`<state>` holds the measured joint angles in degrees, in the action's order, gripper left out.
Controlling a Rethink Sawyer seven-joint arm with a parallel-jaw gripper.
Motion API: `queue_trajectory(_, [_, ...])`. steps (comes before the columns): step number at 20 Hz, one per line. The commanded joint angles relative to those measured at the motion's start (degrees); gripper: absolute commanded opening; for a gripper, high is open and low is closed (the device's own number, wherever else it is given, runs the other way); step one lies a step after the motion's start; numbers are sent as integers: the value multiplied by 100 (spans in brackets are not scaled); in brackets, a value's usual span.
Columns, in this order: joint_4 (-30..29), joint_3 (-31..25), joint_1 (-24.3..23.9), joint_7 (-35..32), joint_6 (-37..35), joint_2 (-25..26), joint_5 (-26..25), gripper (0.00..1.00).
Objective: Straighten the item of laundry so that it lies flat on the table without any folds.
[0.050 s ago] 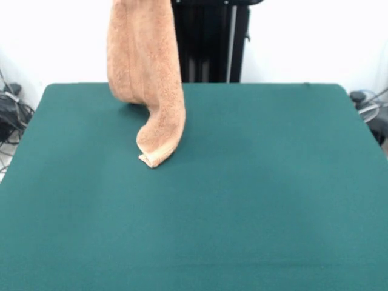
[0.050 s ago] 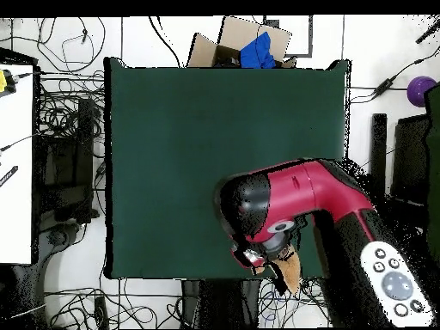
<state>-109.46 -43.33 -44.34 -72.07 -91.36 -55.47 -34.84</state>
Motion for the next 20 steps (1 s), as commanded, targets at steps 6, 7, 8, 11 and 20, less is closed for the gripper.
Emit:
queue_trajectory(6, [681, 1221, 1186, -2665, -85, 465, 62, 0])
queue_trajectory(7, [716, 1268, 1255, -2698, -113, 468, 93, 0])
queue_trajectory(8, [776, 1317, 1344, -2767, -177, 474, 153, 0])
queue_trajectory(11, [874, 1420, 1517, -2859, -292, 442, 309, 0])
queue_trajectory(20, [1150, 1752, 1898, -3028, -338, 469, 472, 0])
